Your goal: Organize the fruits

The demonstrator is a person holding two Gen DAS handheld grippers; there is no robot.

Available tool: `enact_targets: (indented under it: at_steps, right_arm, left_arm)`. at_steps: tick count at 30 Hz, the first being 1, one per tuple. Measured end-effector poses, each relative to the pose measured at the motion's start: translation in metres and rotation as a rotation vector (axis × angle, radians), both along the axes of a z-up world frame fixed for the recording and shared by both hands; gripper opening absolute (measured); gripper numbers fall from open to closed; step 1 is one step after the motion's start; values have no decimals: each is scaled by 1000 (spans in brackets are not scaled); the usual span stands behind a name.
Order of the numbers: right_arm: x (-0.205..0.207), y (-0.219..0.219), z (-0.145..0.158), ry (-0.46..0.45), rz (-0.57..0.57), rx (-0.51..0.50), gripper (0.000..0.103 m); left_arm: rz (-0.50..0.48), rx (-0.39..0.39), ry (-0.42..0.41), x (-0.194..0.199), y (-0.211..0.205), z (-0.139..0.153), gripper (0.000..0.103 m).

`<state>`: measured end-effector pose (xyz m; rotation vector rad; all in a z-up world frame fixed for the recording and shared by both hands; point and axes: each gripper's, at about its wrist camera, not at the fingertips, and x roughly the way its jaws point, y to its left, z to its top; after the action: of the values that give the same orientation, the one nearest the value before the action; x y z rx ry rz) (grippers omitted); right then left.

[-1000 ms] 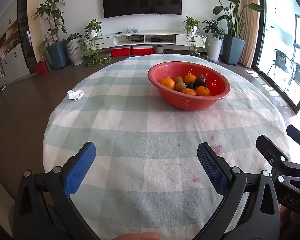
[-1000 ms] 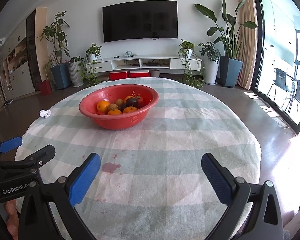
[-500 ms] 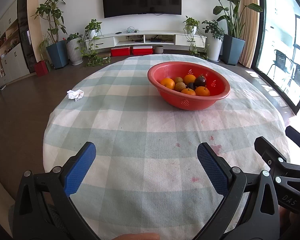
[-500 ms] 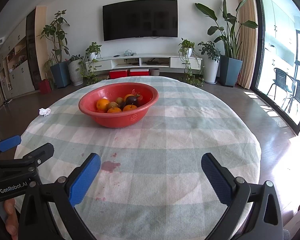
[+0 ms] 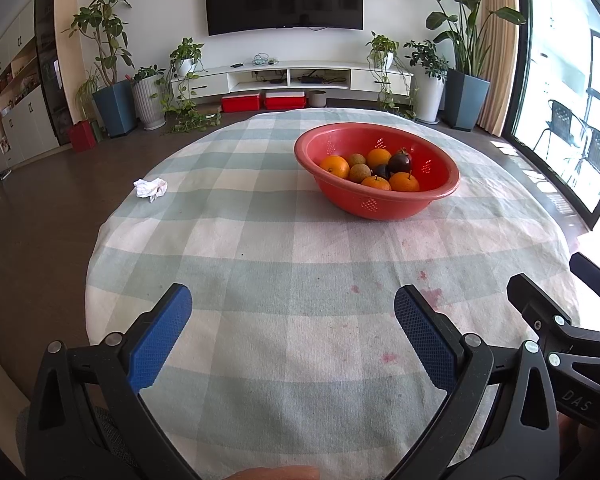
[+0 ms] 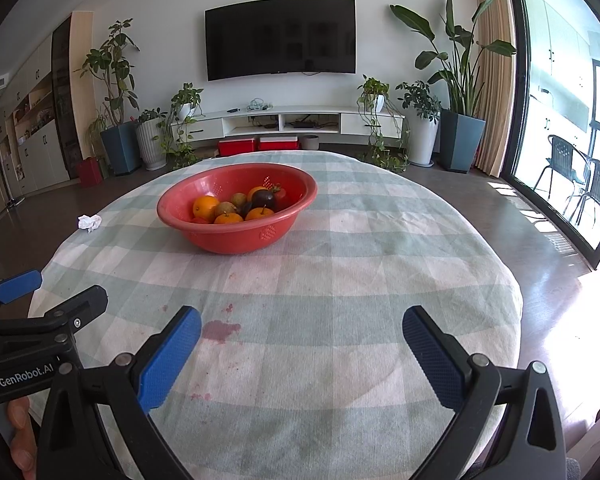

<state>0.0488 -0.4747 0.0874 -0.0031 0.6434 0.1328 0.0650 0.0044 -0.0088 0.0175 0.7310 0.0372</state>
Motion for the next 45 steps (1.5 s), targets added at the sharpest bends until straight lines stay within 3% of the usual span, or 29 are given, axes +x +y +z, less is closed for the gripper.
enact_targets:
  at_steps: [45]
  right_arm:
    - [0,0,4,5,1,-1,103]
  left_arm:
    - [1,-1,0,-1,0,0,103]
